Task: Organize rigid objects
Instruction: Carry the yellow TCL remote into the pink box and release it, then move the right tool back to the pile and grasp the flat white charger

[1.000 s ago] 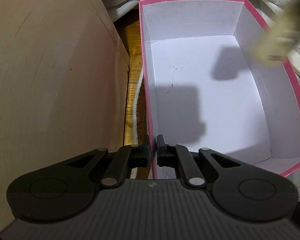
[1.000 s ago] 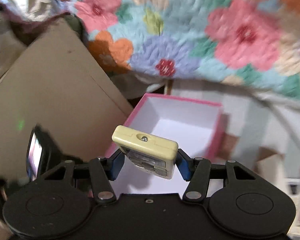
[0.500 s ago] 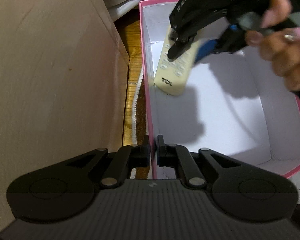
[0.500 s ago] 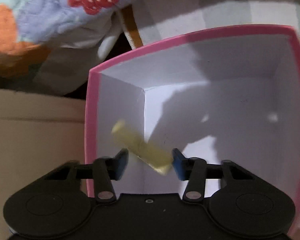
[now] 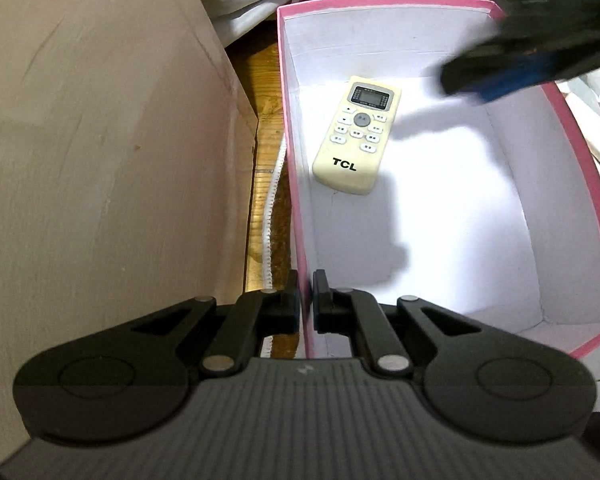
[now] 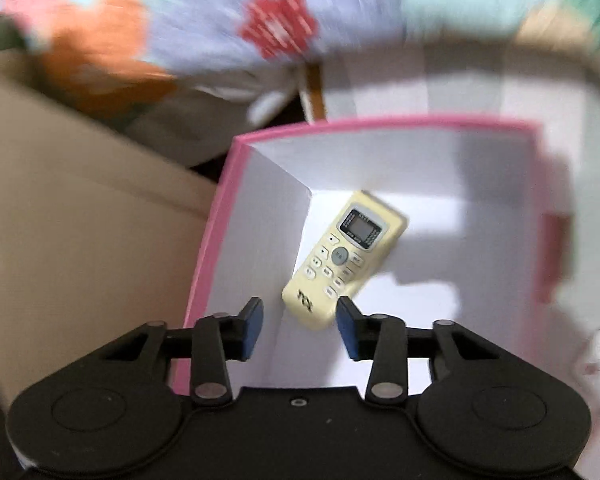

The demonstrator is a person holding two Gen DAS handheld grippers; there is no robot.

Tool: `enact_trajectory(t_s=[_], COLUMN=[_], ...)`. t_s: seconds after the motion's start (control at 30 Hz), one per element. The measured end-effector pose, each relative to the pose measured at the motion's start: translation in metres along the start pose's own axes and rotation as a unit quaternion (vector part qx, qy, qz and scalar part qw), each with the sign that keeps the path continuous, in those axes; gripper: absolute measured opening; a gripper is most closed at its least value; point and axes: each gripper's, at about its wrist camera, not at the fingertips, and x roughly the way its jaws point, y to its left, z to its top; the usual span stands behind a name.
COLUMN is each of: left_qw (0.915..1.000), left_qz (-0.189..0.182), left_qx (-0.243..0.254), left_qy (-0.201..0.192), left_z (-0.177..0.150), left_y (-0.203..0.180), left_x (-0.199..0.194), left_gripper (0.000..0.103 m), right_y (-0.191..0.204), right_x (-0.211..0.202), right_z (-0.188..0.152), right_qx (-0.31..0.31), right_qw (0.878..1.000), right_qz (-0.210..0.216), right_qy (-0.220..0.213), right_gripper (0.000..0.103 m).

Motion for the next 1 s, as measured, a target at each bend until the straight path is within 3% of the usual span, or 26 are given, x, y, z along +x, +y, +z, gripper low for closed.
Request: enact_trajectory(t_s=[0.13,0.27,0.37,0.43,0.5,0.6,0.73,0.8,0.83,0.9,1.0], left_qw=[1.0,1.0,1.0,1.0,1.0,1.0,1.0,1.0,1.0,1.0,1.0], left_qz=[0.0,0.002,0.0,-0.001,-0.001,-0.002,-0.002,-0.002,-0.001,-0.001,0.0], left_qx=[0.001,0.0,-0.001,-0.002,-0.001,0.0,0.0,0.0,0.001,0.0,0.002], left_qy=[0.0,-0.005,-0.006,-0.005,-0.005,-0.004,-0.004,-0.004,-0.004,-0.004,-0.004], left_z=[0.0,0.0,-0.001,-0.001,-0.001,0.0,0.001,0.001,0.001,0.0,0.0], left_y=[-0.001,-0.001,0.0,0.0,0.001,0.001,0.002,0.001,0.001,0.001,0.0], left_x=[0.0,0.001,-0.001,-0.002,-0.002,-0.002,0.0,0.0,0.0,0.0,0.0], left_gripper=[0.005,0.005,0.005,0.005,0.005,0.005,0.005,0.005,0.005,0.005,0.005], right_y=[-0.002,-0.01,-0.023,-0.04,-0.06,-0.085,-0.105,-0.118,-0.124,-0.136,-0.146], right_x=[-0.073,-0.145,-0.153,-0.147,-0.14,-0.131,-0.099,-0.081,-0.076,-0.069,-0.059], right_z=[-0.024,-0.063,-0.084,-0.099,-0.107,-0.115,-0.114,-0.107,-0.105,-0.099,-0.095], right_qx=[-0.087,-0.165,-0.233,-0.258,-0.258,-0.252,-0.265,-0.227,-0.201,-0.145,-0.079], right_qw=[0.995,0.98,0.961,0.955,0.956,0.958,0.946,0.95,0.954,0.966,0.972], right_qz=[-0.007,-0.039,-0.088,-0.111,-0.126,-0.13,-0.186,-0.215,-0.222,-0.214,-0.219], right_qy=[-0.042,-0.101,-0.121,-0.098,-0.058,-0.04,-0.003,0.02,0.025,0.022,0.021], right_gripper=[0.052,0.056,0.057,0.057,0.057,0.057,0.059,0.063,0.071,0.08,0.087])
